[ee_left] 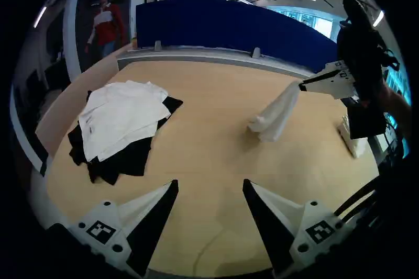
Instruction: Fold towel
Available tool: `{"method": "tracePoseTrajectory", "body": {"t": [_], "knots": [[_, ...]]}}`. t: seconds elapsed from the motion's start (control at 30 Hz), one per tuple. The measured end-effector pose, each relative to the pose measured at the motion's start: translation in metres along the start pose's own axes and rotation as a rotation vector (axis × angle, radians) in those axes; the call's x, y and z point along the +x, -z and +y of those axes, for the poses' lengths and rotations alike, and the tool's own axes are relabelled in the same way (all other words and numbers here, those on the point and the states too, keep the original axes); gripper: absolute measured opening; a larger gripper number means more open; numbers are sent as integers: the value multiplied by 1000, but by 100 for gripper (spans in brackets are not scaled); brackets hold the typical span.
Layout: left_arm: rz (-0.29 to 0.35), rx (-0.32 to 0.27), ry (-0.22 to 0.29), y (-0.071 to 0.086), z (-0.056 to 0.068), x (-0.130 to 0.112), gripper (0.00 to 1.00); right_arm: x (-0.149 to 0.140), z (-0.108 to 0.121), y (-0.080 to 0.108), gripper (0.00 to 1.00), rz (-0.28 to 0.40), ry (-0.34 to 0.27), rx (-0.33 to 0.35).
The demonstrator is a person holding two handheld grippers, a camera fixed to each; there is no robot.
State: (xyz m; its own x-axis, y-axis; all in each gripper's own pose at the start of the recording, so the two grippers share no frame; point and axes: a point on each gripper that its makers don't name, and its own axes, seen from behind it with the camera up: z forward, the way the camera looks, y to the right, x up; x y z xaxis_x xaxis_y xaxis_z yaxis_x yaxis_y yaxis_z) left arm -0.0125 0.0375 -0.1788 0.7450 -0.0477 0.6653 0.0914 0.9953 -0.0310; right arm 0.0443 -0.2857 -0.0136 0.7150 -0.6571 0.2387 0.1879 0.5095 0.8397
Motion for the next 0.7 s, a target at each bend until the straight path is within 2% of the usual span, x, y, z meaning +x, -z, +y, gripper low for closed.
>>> {"method": "tracePoseTrajectory", "body": {"t": [0.47,0.7], "knots": [[16,-20,-18,-1,10,11,91,6,19,18,5,20,-31,-41],[21,-32,-31,-5,13,18,91,4,38,36,5,30,-58,-75]]}}
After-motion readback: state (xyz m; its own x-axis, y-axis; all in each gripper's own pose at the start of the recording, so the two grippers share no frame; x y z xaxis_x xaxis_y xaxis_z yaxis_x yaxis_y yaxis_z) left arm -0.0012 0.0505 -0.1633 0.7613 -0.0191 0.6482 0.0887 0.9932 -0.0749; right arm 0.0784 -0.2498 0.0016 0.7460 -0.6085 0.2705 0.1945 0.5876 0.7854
